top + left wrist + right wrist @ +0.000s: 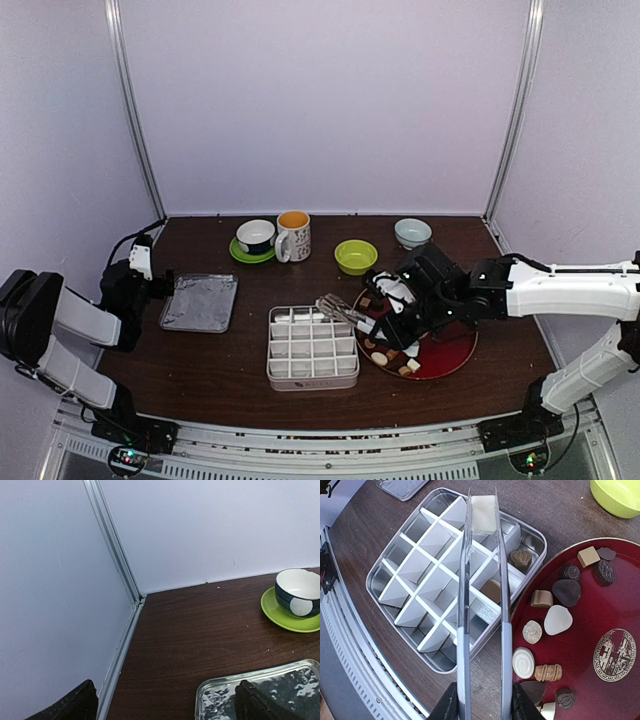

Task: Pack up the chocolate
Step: Place the fake chocolate in the empty pocket of the box, then pick up the fake chocolate from the plate.

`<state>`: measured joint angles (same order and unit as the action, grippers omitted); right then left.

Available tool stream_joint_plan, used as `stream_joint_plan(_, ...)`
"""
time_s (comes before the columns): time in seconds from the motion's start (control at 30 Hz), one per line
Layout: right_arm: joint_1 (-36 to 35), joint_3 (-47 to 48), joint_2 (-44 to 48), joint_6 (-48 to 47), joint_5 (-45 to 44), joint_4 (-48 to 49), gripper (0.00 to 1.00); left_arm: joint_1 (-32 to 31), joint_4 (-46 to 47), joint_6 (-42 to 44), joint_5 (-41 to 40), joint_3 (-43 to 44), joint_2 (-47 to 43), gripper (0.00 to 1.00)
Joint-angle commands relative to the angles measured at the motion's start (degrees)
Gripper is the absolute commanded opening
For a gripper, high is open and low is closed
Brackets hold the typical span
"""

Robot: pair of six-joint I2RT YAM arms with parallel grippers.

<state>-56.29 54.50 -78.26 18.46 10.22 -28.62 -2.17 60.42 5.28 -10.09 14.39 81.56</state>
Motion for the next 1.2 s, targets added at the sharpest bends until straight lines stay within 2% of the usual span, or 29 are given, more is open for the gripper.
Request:
stream_joint_plan(0.0, -0.41, 2.34, -0.84, -0.79, -1.26, 2.39, 0.31, 0.6, 3.56, -0.02, 0.11, 0.9, 0.09, 0.98)
stream_joint_plan(0.17, -0.43, 2.45, -1.14, -0.62, -1.9, 2.52, 0.35, 0.59, 3.56, -0.01, 0.03, 0.88, 0.09, 0.98)
stream_joint_plan(0.23, -0.45, 2.09, -0.67, -0.4, -2.82, 2.79, 0.41, 0.64, 3.54, -0.02, 0.1, 0.92, 0.09, 0.98)
stream_joint_plan(0.3, -0.41, 1.62, -0.28, -0.29, -3.01, 3.39, 0.43, 0.59, 3.58, -0.01, -0.02, 0.9, 0.09, 0.98)
stream_joint_plan(0.63, -0.44, 0.47, 1.94, 2.28, -4.98, 4.7, 0.38, 0.63, 3.55, -0.01, 0.07, 0.9, 0.09, 0.98)
stream_joint_plan(1.17, -0.33, -5.78, 13.96, 7.31, -11.87, -1.35, 0.34, 0.59, 3.57, -0.01, 0.05, 0.9, 0.07, 0.98)
